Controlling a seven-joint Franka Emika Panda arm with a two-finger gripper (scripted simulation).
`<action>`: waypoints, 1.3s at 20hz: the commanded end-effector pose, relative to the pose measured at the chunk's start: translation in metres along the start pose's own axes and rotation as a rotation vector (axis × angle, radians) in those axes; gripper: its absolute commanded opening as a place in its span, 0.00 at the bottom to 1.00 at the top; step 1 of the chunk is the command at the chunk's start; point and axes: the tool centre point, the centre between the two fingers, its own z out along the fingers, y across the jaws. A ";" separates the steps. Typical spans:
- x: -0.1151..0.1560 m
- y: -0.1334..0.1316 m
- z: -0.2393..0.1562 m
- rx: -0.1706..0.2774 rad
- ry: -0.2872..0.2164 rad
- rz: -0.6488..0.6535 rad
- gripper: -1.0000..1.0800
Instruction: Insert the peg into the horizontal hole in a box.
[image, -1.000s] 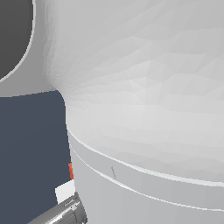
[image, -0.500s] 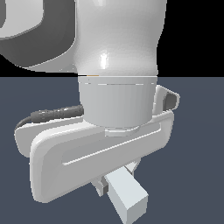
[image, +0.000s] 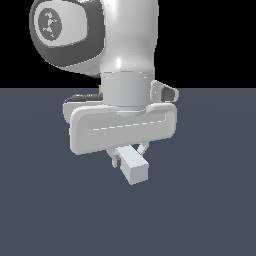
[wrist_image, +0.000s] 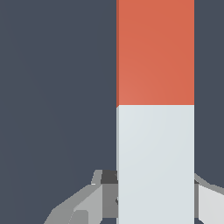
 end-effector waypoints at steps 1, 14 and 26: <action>0.020 0.009 -0.006 -0.002 -0.001 0.032 0.00; 0.086 0.048 -0.021 -0.002 -0.001 0.138 0.00; 0.094 0.055 -0.022 0.000 -0.001 0.151 0.00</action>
